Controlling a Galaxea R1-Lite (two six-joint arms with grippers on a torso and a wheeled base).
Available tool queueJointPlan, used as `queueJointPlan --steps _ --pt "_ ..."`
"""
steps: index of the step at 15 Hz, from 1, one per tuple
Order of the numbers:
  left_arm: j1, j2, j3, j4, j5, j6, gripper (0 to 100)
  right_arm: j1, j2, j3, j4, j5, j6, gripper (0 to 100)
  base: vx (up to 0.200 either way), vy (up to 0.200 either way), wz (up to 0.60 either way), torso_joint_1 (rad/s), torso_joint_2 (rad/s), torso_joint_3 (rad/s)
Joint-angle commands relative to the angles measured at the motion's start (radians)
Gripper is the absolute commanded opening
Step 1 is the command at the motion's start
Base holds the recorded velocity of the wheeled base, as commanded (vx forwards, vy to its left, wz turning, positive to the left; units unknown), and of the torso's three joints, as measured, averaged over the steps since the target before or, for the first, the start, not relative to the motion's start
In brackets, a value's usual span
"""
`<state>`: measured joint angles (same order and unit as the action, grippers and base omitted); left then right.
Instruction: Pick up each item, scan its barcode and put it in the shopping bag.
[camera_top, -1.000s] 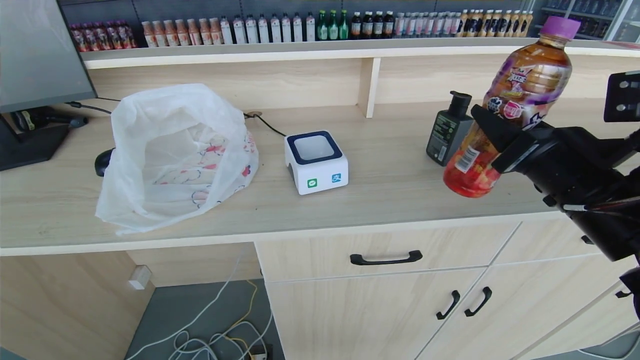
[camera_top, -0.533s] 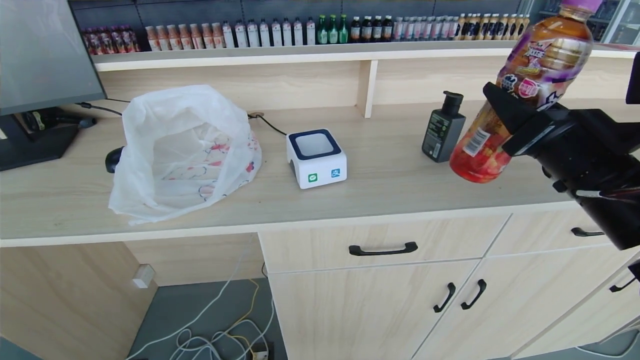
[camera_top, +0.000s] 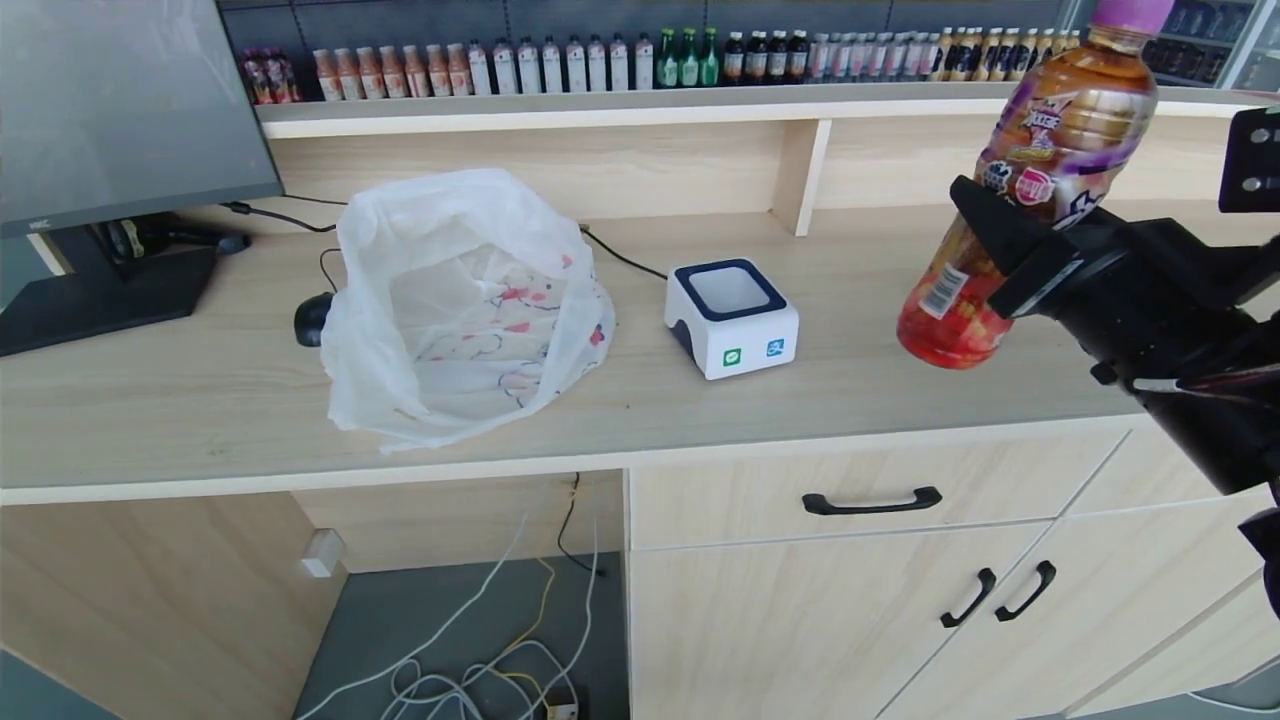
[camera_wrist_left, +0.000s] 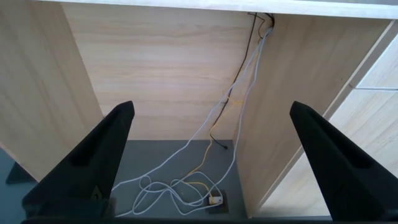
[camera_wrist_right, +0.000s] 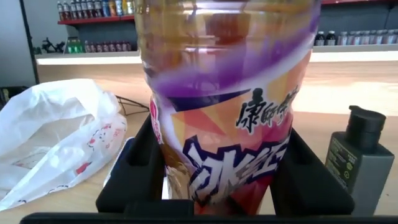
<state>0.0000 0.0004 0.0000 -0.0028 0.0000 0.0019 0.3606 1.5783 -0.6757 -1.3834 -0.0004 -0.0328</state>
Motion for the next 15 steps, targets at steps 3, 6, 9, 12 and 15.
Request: queueJointPlan --steps 3,6,9,12,15 --pt "0.0 0.0 0.0 0.0 0.0 0.003 100 0.003 0.063 -0.093 -0.002 0.0 -0.036 0 0.0 0.2 0.0 -0.001 0.0 -0.004" --pt "0.0 0.0 0.0 0.0 0.0 0.004 100 0.003 0.141 -0.254 0.001 0.013 -0.122 0 0.0 0.0 0.0 0.0 0.0 0.0" --pt "0.0 0.0 0.0 0.0 0.0 0.004 100 0.003 0.169 -0.418 0.109 0.045 -0.248 0 0.0 0.0 0.0 0.0 0.0 0.0" --pt "0.0 0.0 0.0 0.0 0.0 0.004 100 0.008 0.215 -0.545 0.187 0.073 -0.283 0 0.0 0.0 0.0 0.0 0.0 0.0" --pt "0.0 0.0 0.0 0.0 0.0 0.003 100 0.008 0.262 -0.651 0.254 0.132 -0.398 0 0.0 0.0 0.0 0.0 0.0 0.0"
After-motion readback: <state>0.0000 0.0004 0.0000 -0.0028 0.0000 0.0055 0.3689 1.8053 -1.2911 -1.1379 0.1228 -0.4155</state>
